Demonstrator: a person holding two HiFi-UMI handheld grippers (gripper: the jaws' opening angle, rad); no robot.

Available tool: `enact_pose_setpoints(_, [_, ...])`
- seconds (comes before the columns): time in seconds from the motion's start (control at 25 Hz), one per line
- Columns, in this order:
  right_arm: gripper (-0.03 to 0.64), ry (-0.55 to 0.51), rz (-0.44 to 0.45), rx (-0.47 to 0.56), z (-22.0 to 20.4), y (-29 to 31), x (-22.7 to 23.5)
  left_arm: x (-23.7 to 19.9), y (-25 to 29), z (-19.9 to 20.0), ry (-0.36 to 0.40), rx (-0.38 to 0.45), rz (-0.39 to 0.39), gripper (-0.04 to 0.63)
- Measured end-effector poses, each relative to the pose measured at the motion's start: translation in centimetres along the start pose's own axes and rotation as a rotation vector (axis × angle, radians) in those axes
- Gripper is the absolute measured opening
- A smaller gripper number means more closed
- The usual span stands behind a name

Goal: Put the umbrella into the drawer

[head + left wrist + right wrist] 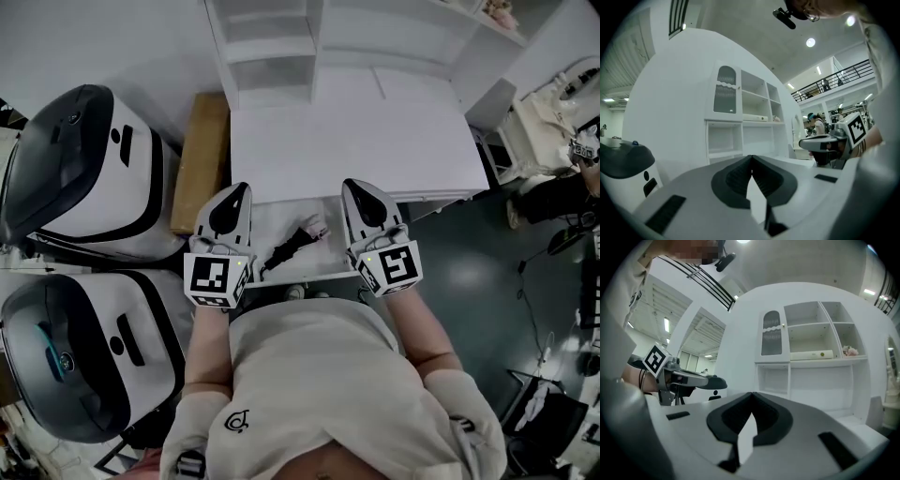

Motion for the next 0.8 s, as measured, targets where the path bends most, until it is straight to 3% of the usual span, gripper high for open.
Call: enact_pose_setpoints(0.8, [0.003, -0.008, 0.058, 0.008, 0.8, -0.1, -0.1, 1.0, 0.1, -0.1, -0.018, -0.001, -0.039, 0.012])
Point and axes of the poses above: the fingertips, and each gripper's own axes: y forward along the fingers, x to its right, z out of its top, the point moved 1 cm from there along -y, backward along the fingers, and after that the axes turned 15 degrees about -y, right-handed, at the moved point
